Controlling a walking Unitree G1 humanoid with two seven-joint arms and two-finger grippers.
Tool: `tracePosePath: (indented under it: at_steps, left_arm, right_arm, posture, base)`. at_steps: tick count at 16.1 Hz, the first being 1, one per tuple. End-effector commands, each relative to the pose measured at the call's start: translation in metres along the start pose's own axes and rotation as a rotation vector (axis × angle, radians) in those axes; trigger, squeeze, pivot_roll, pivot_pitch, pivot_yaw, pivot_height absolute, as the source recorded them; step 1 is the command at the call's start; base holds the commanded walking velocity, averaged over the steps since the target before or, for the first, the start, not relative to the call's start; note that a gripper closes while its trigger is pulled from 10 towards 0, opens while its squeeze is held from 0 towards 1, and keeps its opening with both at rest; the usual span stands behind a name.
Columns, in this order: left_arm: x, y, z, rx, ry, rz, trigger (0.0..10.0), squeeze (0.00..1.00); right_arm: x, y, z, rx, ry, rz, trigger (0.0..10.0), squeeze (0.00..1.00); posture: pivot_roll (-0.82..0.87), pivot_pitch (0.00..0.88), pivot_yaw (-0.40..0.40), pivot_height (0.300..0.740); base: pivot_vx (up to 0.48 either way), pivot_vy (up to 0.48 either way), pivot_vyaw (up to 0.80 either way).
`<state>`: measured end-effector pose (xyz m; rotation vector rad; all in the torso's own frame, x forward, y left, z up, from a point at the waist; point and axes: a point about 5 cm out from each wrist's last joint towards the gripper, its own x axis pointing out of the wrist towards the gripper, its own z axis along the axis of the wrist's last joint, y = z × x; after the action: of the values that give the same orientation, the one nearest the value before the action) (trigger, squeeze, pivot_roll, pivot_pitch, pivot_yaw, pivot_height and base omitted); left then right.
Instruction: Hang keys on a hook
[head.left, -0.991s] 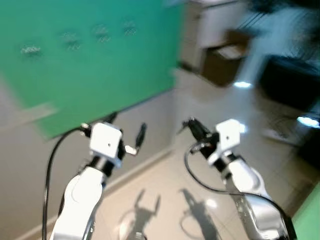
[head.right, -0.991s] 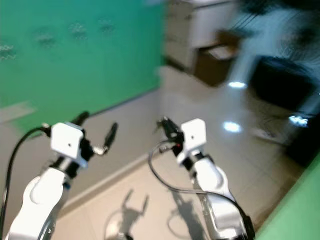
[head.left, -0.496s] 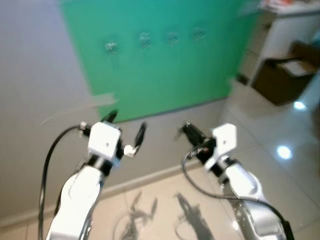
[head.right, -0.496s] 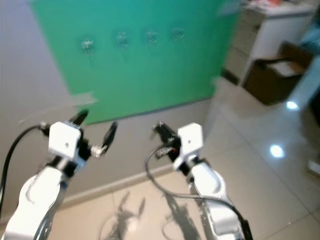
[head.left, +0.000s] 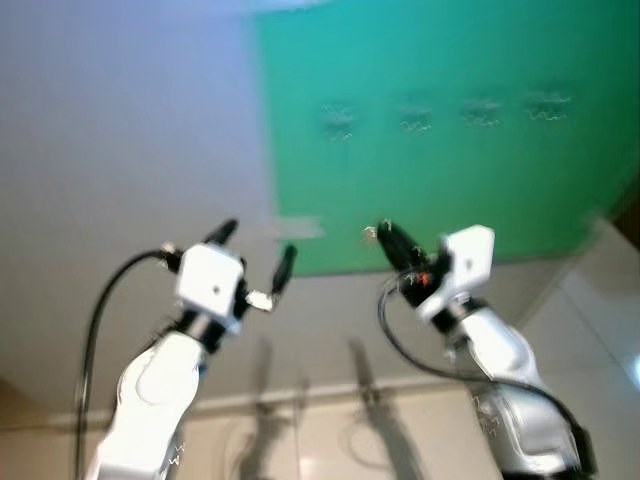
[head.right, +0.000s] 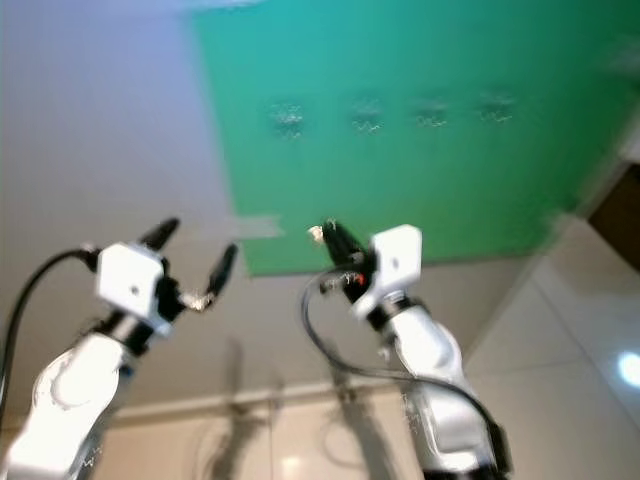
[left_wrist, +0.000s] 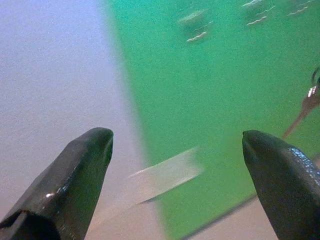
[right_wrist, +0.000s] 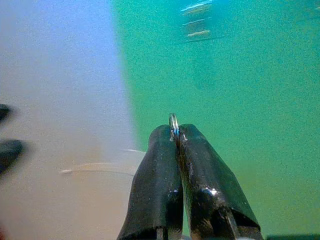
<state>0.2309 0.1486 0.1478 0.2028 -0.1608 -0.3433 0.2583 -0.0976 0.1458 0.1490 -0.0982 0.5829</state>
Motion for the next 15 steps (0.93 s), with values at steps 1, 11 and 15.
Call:
tracePosePath:
  at_steps: [1,11,15]
  left_arm:
    - [0.003,-0.006,0.002,-0.013,-0.007,-0.019,10.0,0.00]
    - [0.006,-0.016,0.007,-0.004,-0.034,-0.050,10.0,0.00]
    - [0.013,-0.017,0.011,0.019,-0.032,-0.097,10.0,0.00]
  right_arm:
    - [-0.009,-0.003,0.004,0.001,0.014,0.036,10.0,0.00]
    - [-0.027,-0.003,0.036,0.056,-0.021,0.218,10.0,0.00]
    - [-0.021,-0.003,0.045,0.077,-0.027,0.286,10.0,0.00]
  posture:
    - [0.05,0.000,-0.003,0.740]
    - [0.03,0.000,-0.017,0.740]
    - [0.01,0.000,-0.011,0.740]
  base:
    - [0.337,0.000,0.00]
    - [0.159,0.000,0.00]
    - [0.000,0.000,0.00]
